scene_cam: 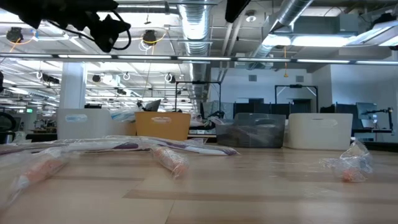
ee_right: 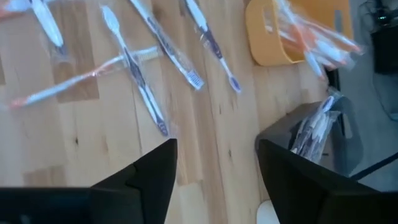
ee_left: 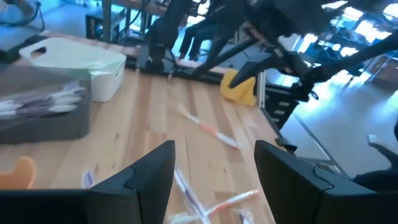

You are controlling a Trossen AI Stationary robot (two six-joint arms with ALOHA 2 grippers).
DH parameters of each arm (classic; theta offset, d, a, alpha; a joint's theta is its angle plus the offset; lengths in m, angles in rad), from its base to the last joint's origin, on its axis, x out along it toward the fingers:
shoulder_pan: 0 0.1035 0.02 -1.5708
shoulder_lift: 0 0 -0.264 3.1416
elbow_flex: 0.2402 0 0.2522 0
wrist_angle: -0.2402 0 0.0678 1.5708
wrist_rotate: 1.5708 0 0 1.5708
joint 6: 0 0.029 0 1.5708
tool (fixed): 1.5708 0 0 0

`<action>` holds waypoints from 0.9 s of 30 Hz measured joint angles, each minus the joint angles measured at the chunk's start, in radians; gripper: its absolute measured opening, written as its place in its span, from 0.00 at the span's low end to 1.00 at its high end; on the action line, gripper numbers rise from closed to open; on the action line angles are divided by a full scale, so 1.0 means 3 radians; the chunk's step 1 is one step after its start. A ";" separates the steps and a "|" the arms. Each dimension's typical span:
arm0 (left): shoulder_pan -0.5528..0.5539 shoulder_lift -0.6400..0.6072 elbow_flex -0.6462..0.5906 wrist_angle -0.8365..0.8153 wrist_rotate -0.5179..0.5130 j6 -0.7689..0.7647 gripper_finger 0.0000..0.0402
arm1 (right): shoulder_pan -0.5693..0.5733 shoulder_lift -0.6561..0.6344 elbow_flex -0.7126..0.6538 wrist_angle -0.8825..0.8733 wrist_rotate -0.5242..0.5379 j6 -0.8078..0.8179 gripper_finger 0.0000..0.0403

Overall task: Pick & Place Toothbrushes
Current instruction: Put the violet toothbrush into the gray bin

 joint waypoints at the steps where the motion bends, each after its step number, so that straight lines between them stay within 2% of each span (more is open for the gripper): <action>1: -0.0030 -0.0008 -0.0030 0.0024 0.0002 0.0000 0.53 | -0.0025 0.0000 -0.0001 0.0009 -0.0050 -0.0063 0.54; 6: -0.0192 -0.0011 -0.0188 0.0100 0.0002 -0.0102 0.53 | -0.0142 -0.0008 -0.0265 0.0493 -0.0313 -0.0534 0.48; 11: -0.0347 -0.0012 -0.0340 0.0525 -0.0011 -0.0173 0.54 | -0.0216 -0.0008 -0.0779 0.1022 -0.0459 -0.0967 0.44; 14: -0.0412 -0.0012 -0.0426 0.0858 -0.0013 -0.0173 0.54 | -0.0286 0.0003 -0.1131 0.1379 -0.0515 -0.1058 0.42; 18: -0.0450 -0.0012 -0.0466 0.0953 -0.0013 -0.0173 0.53 | -0.0391 0.0000 -0.1448 0.1775 -0.0791 -0.1059 0.41; 23: -0.0450 -0.0011 -0.0468 0.0993 -0.0012 -0.0074 0.54 | -0.0488 -0.0001 -0.1653 0.2192 -0.0967 -0.1180 0.42; 27: -0.0450 -0.0011 -0.0468 0.0999 -0.0013 0.0001 0.53 | -0.0538 -0.0001 -0.1808 0.2483 -0.1025 -0.1491 0.43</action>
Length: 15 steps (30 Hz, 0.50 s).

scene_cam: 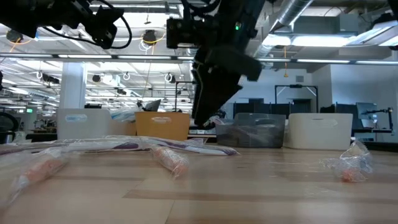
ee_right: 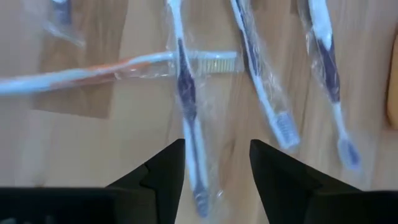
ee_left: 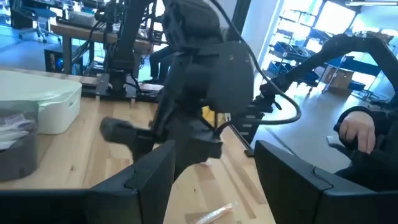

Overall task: Pick & Place Toothbrushes
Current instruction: Put the violet toothbrush into the gray bin

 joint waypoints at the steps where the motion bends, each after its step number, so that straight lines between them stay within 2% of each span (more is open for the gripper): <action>1: 0.0000 0.0008 0.0000 0.0002 0.0000 0.0002 0.53 | -0.0008 -0.0001 -0.0048 0.0086 -0.0001 -0.0115 0.44; 3: 0.0000 0.0022 0.0000 -0.0008 0.0000 0.0001 0.53 | -0.0023 0.0000 -0.0151 0.0218 -0.0031 -0.0255 0.44; 15: 0.0003 0.0108 0.0000 0.0014 0.0001 0.0034 0.54 | -0.0079 -0.0001 -0.0468 0.0608 -0.0319 -0.0266 0.46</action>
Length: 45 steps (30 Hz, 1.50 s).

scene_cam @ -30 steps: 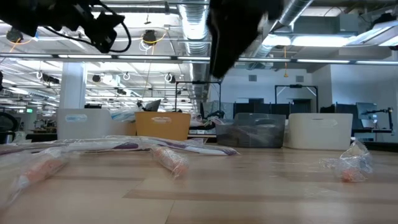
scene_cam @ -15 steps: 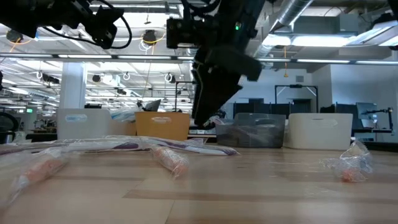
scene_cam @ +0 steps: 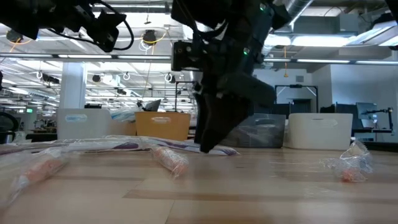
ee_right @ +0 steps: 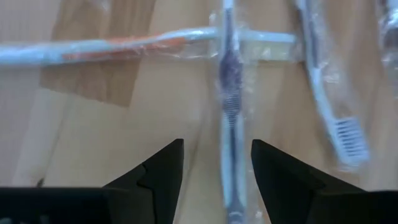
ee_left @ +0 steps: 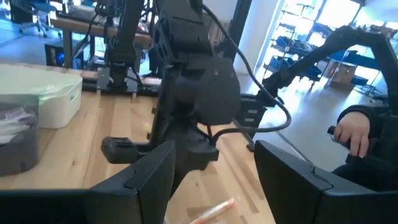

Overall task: Pick & Place Toothbrushes
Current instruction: Put the violet toothbrush into the gray bin

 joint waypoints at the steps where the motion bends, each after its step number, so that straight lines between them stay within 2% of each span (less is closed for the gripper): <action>1: 0.0000 0.0009 0.0000 -0.0014 -0.0001 0.0022 0.54 | -0.0003 0.0000 -0.0053 0.0057 0.0000 0.0000 0.45; 5: 0.0000 0.0048 0.0000 -0.0004 0.0000 0.0069 0.54 | -0.0038 -0.0016 -0.0270 0.0371 -0.0036 0.0012 0.45; 12: 0.0000 0.0121 0.0000 0.0033 0.0000 0.0069 0.54 | -0.0111 -0.0025 -0.0419 0.0505 -0.0171 0.0041 0.41; 17: 0.0000 0.0125 0.0000 0.0037 -0.0001 0.0069 0.53 | -0.0159 -0.0018 -0.0422 0.0501 -0.0212 0.0069 0.30; 24: 0.0000 0.0125 0.0000 0.0037 -0.0001 0.0150 0.54 | -0.0191 -0.0014 -0.0424 0.0435 -0.0216 0.0212 0.04; 29: 0.0000 0.0125 0.0000 0.0036 -0.0001 0.0166 0.53 | -0.0187 -0.0014 -0.0423 0.0360 -0.0200 0.0283 0.04; 36: 0.0000 0.0125 0.0000 0.0035 -0.0001 0.0167 0.54 | -0.0078 -0.0064 -0.0148 -0.0397 -0.0203 0.0442 0.03; 41: 0.0000 0.0126 -0.0014 0.0038 0.0000 0.0175 0.53 | 0.0121 -0.0057 0.0353 -0.1284 -0.0222 0.0672 0.02; 45: 0.0005 0.0128 -0.0075 0.0026 -0.0018 0.0265 0.54 | 0.0289 -0.0056 0.0696 -0.1877 -0.0027 0.0869 0.02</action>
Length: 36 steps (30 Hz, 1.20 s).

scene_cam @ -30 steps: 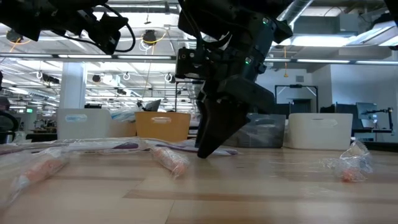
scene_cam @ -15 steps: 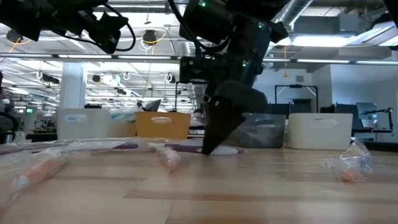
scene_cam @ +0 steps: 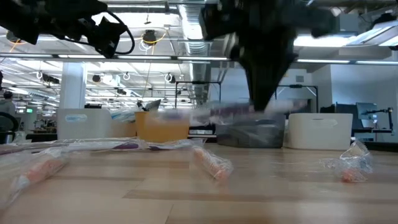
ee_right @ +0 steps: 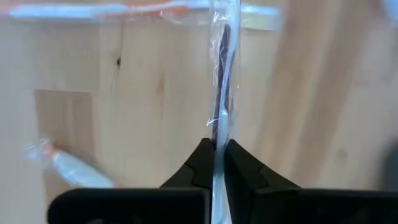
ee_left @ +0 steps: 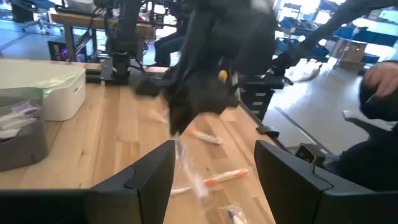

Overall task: Pick & Place Toothbrushes
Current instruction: Put the violet toothbrush into the gray bin

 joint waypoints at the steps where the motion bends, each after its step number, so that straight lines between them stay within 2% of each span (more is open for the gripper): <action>1: 0.0003 0.0000 -0.0007 0.0002 -0.0038 0.0001 0.54 | 0.0033 0.0000 0.0101 -0.0132 0.0072 0.0061 0.02; 8: 0.0005 -0.0003 -0.0037 0.0010 -0.0165 -0.0019 0.54 | 0.0149 -0.0009 0.0700 -0.1449 0.0989 0.0819 0.02; 10: 0.0005 -0.0003 -0.0037 0.0009 -0.0165 -0.0021 0.54 | 0.0096 -0.0037 0.0761 -0.1428 0.1347 0.1055 0.02; 16: 0.0005 -0.0003 -0.0037 0.0009 -0.0166 -0.0032 0.54 | -0.0241 -0.0344 0.0689 -0.1427 0.1785 0.1603 0.02; 21: 0.0005 -0.0003 -0.0088 0.0005 -0.0167 -0.0034 0.54 | -0.0709 -0.0566 0.0546 -0.1451 0.1744 0.1720 0.02; 29: 0.0005 -0.0003 -0.0150 0.0008 -0.0196 -0.0033 0.54 | -0.1553 -0.0716 0.0080 -0.1347 0.1245 0.1592 0.02; 32: 0.0005 -0.0004 -0.0150 0.0009 -0.0223 -0.0028 0.54 | -0.1768 -0.0708 -0.0084 -0.1064 0.1045 0.1426 0.02; 36: 0.0005 -0.0004 -0.0150 0.0014 -0.0255 -0.0025 0.54 | -0.1860 -0.0706 -0.0308 -0.0508 0.0921 0.1077 0.02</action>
